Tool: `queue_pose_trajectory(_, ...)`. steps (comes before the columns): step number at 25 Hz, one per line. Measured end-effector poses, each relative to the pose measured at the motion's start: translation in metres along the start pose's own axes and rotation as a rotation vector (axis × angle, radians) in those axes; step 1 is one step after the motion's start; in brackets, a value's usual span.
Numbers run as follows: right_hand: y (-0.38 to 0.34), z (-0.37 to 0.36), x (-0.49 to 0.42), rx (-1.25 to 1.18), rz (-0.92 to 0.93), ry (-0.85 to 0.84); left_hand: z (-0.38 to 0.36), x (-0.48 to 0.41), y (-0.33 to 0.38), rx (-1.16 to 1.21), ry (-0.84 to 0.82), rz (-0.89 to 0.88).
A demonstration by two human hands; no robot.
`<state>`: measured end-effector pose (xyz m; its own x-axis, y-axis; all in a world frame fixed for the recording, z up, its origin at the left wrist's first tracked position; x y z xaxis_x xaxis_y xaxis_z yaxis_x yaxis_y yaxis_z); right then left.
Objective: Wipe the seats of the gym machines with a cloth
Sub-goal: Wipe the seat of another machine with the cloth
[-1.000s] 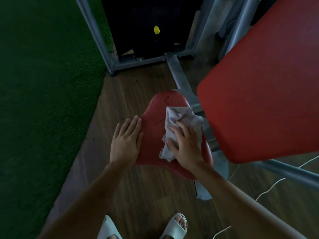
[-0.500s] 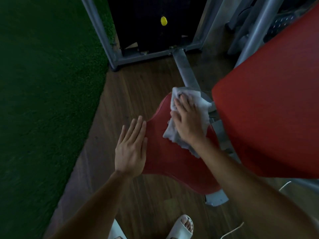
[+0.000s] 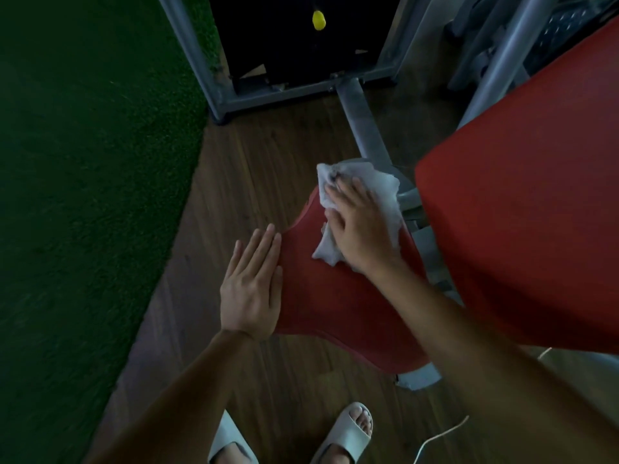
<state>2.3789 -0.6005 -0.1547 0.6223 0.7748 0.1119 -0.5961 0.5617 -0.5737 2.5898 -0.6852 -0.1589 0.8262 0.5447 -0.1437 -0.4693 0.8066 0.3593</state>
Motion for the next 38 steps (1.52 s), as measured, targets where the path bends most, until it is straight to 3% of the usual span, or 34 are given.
queue_pose_trajectory(5, -0.014, -0.012, 0.095, -0.007, 0.266, -0.098, -0.001, -0.001, -0.003, -0.009, 0.005, -0.001)
queue_pose_trajectory(9, 0.016, 0.01, 0.007, 0.068, 0.091, -0.008, 0.0, 0.0, 0.0, -0.007, 0.013, -0.005)
queue_pose_trajectory(11, 0.01, 0.006, 0.009, 0.02, 0.039, 0.033, 0.0, 0.001, -0.001, -0.001, 0.028, -0.006)
queue_pose_trajectory(15, -0.007, -0.007, 0.096, 0.004, 0.266, -0.084, 0.0, 0.0, -0.001, 0.003, 0.027, -0.001)
queue_pose_trajectory(17, 0.007, 0.001, 0.074, 0.062, 0.294, -0.088, 0.0, 0.0, 0.0, 0.002, 0.031, -0.001)
queue_pose_trajectory(21, 0.017, 0.014, -0.017, 0.099, 0.02, 0.037, -0.001, 0.0, 0.0, -0.012, 0.033, 0.0)
queue_pose_trajectory(23, 0.008, 0.008, -0.012, 0.035, -0.025, 0.086, -0.001, 0.001, 0.0, -0.009, 0.039, 0.002)
queue_pose_trajectory(27, -0.004, -0.003, 0.075, 0.037, 0.133, 0.0, -0.001, 0.001, 0.0, 0.002, 0.038, -0.005)
queue_pose_trajectory(29, 0.009, 0.005, 0.061, 0.059, 0.213, -0.029, 0.0, 0.001, -0.001, -0.002, 0.041, -0.003)
queue_pose_trajectory(34, 0.013, 0.008, -0.033, 0.014, -0.08, 0.107, -0.001, 0.001, 0.0, -0.006, 0.034, -0.005)
queue_pose_trajectory(38, -0.022, -0.021, 0.048, -0.085, 0.118, 0.064, -0.001, 0.001, -0.002, 0.013, 0.039, -0.002)
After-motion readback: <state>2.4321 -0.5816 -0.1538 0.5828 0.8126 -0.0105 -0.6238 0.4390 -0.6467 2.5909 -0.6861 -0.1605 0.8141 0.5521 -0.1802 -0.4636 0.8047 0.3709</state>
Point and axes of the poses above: each hand's wrist, its own x-axis away from the middle knuckle, its own z-axis out of the back of the hand, y = z × x, the point moved 1 cm from there along -x, towards the middle knuckle, and after that the axes turned 9 degrees about -x, right-handed, at the moved point
